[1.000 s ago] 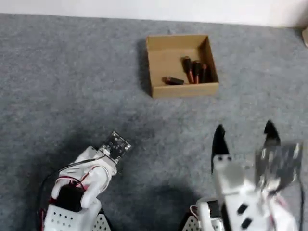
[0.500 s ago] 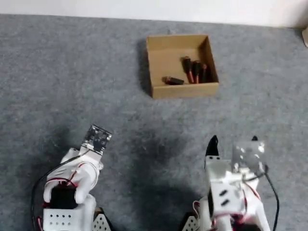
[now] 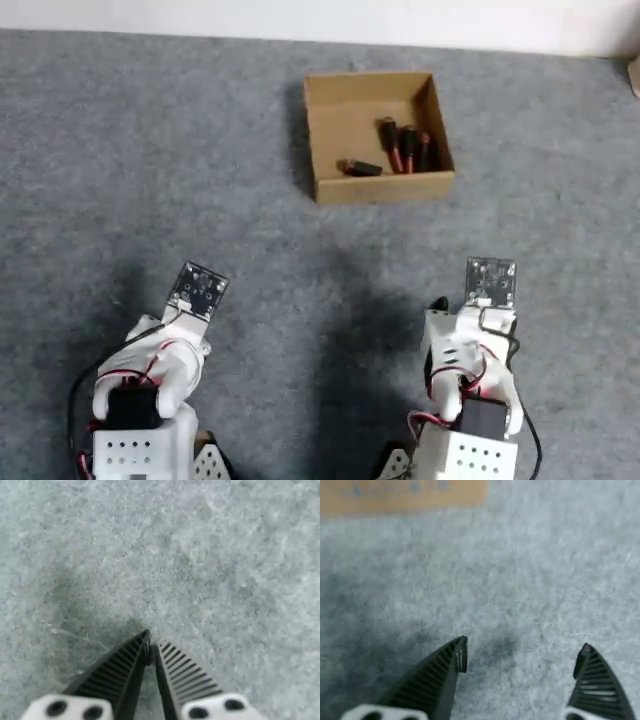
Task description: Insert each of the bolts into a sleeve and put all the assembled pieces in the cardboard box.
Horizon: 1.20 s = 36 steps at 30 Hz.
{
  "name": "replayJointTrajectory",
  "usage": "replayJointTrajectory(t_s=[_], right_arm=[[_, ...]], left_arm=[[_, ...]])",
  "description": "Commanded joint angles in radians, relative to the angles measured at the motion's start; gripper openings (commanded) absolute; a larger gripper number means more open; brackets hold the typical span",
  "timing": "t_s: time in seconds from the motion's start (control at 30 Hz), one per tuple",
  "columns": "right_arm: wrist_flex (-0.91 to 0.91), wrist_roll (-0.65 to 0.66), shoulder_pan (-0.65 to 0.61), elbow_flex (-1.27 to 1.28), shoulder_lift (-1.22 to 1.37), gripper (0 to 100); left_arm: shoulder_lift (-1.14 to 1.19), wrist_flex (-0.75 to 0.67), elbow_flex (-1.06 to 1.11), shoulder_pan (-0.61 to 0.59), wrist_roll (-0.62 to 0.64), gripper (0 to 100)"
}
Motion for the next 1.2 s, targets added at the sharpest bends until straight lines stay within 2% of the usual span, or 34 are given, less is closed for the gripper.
replayJointTrajectory(t_s=[0.0,0.17,1.17], right_arm=[[0.028,-0.005,0.013,0.133,-0.002,31.0],[0.243,-0.005,0.019,0.127,-0.002,31.0],[0.243,-0.005,0.015,0.124,-0.005,31.0]], left_arm=[[0.002,0.005,0.024,-0.007,-0.005,1],[0.004,0.009,0.024,-0.008,-0.008,1],[0.002,0.02,0.024,-0.007,-0.008,1]])
